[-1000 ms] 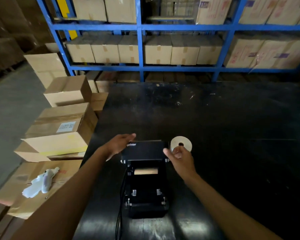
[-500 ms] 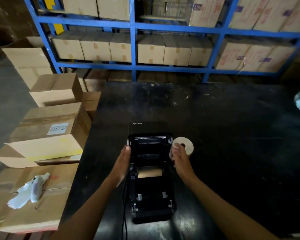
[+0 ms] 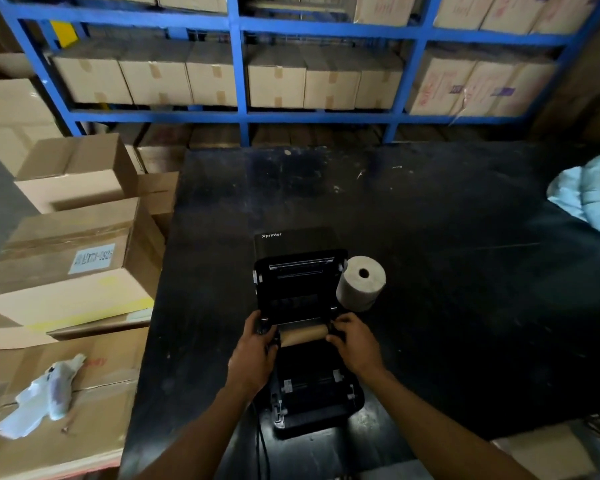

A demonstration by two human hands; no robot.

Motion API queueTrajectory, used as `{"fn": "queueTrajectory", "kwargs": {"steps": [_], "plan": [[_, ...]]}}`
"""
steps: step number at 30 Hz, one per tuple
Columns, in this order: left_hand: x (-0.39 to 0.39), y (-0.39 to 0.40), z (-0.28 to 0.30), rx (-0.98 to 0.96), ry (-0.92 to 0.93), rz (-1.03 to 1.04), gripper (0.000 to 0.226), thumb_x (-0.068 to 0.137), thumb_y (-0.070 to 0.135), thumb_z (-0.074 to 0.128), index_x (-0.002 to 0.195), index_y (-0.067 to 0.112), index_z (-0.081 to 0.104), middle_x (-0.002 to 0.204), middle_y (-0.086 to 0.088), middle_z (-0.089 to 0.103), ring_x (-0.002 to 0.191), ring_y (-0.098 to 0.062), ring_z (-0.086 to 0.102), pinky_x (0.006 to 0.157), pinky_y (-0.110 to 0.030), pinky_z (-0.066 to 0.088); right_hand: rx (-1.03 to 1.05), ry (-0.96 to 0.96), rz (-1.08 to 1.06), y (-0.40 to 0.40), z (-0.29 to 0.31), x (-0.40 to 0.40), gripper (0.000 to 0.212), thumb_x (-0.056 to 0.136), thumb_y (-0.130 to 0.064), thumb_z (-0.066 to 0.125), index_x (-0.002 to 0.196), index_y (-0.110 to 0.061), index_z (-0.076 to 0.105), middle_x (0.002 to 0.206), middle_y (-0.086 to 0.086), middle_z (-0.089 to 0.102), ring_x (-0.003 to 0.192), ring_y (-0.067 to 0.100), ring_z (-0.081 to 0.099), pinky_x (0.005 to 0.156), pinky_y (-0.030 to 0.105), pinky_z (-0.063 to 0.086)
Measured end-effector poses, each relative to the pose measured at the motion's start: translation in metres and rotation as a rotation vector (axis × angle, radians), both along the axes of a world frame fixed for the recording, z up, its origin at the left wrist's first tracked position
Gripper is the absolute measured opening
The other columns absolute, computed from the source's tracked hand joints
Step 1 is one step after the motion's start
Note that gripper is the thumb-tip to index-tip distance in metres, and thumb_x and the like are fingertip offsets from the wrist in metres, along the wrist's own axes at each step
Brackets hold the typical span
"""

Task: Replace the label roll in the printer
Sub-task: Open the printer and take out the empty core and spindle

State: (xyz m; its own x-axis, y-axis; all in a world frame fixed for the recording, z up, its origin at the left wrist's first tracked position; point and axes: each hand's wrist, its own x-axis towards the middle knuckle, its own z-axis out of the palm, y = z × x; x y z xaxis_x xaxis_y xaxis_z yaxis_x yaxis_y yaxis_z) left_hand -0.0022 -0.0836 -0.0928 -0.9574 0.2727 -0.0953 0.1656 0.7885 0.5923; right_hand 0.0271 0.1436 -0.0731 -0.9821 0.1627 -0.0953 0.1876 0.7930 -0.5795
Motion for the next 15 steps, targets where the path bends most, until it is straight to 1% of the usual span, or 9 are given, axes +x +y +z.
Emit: {"fn": "queueTrajectory", "kwargs": {"steps": [2, 4, 8, 9, 11, 12, 13, 14, 15], "plan": [[-0.001, -0.001, -0.003, -0.012, 0.02, 0.004, 0.042, 0.094, 0.022, 0.059, 0.136, 0.018, 0.059, 0.161, -0.004, 0.017, 0.131, -0.027, 0.049, 0.102, -0.039, 0.049, -0.027, 0.036, -0.027, -0.001, -0.003, 0.0, 0.032, 0.088, -0.022, 0.07, 0.117, -0.009, 0.069, 0.122, 0.001, 0.058, 0.108, 0.021, 0.06, 0.087, 0.032, 0.05], [-0.002, -0.003, -0.007, -0.013, 0.054, -0.003, 0.039, 0.094, 0.024, 0.06, 0.133, 0.019, 0.063, 0.16, -0.007, 0.022, 0.132, -0.031, 0.046, 0.104, -0.043, 0.046, -0.047, 0.07, -0.023, -0.001, -0.006, 0.0, 0.032, 0.086, -0.021, 0.071, 0.116, -0.01, 0.071, 0.122, 0.003, 0.062, 0.109, 0.023, 0.06, 0.091, 0.034, 0.051], [-0.004, -0.005, -0.006, 0.018, 0.084, 0.046, 0.035, 0.091, 0.031, 0.055, 0.117, 0.016, 0.073, 0.152, -0.012, 0.039, 0.133, -0.037, 0.04, 0.106, -0.051, 0.04, -0.156, 0.222, -0.029, -0.001, -0.001, -0.003, 0.031, 0.089, -0.021, 0.067, 0.12, -0.015, 0.069, 0.115, 0.003, 0.071, 0.107, 0.02, 0.063, 0.094, 0.037, 0.052], [-0.003, -0.004, -0.006, 0.062, 0.106, 0.065, 0.038, 0.09, 0.033, 0.052, 0.115, 0.014, 0.074, 0.149, -0.012, 0.043, 0.133, -0.035, 0.04, 0.106, -0.051, 0.04, -0.21, 0.255, -0.051, -0.001, 0.004, -0.005, 0.03, 0.09, -0.019, 0.067, 0.119, -0.012, 0.069, 0.113, 0.004, 0.072, 0.105, 0.018, 0.064, 0.093, 0.035, 0.053], [-0.001, 0.003, 0.002, 0.171, 0.169, 0.091, 0.044, 0.092, 0.036, 0.045, 0.115, 0.012, 0.073, 0.141, -0.009, 0.052, 0.128, -0.028, 0.045, 0.105, -0.042, 0.04, -0.339, 0.286, -0.084, 0.001, 0.012, -0.008, 0.029, 0.091, -0.019, 0.066, 0.117, -0.009, 0.068, 0.111, 0.005, 0.069, 0.103, 0.016, 0.064, 0.092, 0.035, 0.053], [0.002, 0.011, 0.011, 0.238, 0.172, 0.103, 0.042, 0.094, 0.033, 0.043, 0.115, 0.012, 0.072, 0.132, -0.008, 0.059, 0.12, -0.023, 0.053, 0.1, -0.036, 0.043, -0.391, 0.294, -0.092, 0.005, 0.017, -0.008, 0.028, 0.092, -0.019, 0.066, 0.118, -0.009, 0.067, 0.111, 0.004, 0.067, 0.104, 0.016, 0.063, 0.093, 0.034, 0.053], [0.005, 0.021, 0.024, 0.322, 0.139, 0.124, 0.035, 0.096, 0.027, 0.044, 0.115, 0.015, 0.071, 0.117, -0.007, 0.066, 0.105, -0.019, 0.061, 0.09, -0.032, 0.048, -0.444, 0.301, -0.092, 0.01, 0.018, -0.009, 0.029, 0.092, -0.018, 0.065, 0.12, -0.009, 0.065, 0.114, 0.003, 0.065, 0.107, 0.015, 0.062, 0.094, 0.032, 0.051], [0.007, 0.036, 0.035, 0.402, 0.084, 0.151, 0.029, 0.098, 0.02, 0.045, 0.116, 0.021, 0.068, 0.097, -0.004, 0.07, 0.084, -0.015, 0.065, 0.075, -0.029, 0.05, -0.503, 0.296, -0.091, 0.019, 0.02, -0.009, 0.031, 0.093, -0.016, 0.064, 0.123, -0.009, 0.063, 0.118, 0.002, 0.063, 0.111, 0.013, 0.059, 0.096, 0.027, 0.049], [0.008, 0.05, 0.046, 0.469, 0.016, 0.173, 0.029, 0.099, 0.013, 0.047, 0.119, 0.026, 0.064, 0.079, -0.002, 0.067, 0.066, -0.01, 0.06, 0.061, -0.027, 0.047, -0.567, 0.296, -0.106, 0.029, 0.02, -0.01, 0.033, 0.093, -0.013, 0.064, 0.126, -0.01, 0.061, 0.12, 0.001, 0.062, 0.113, 0.012, 0.058, 0.097, 0.02, 0.047]]}}
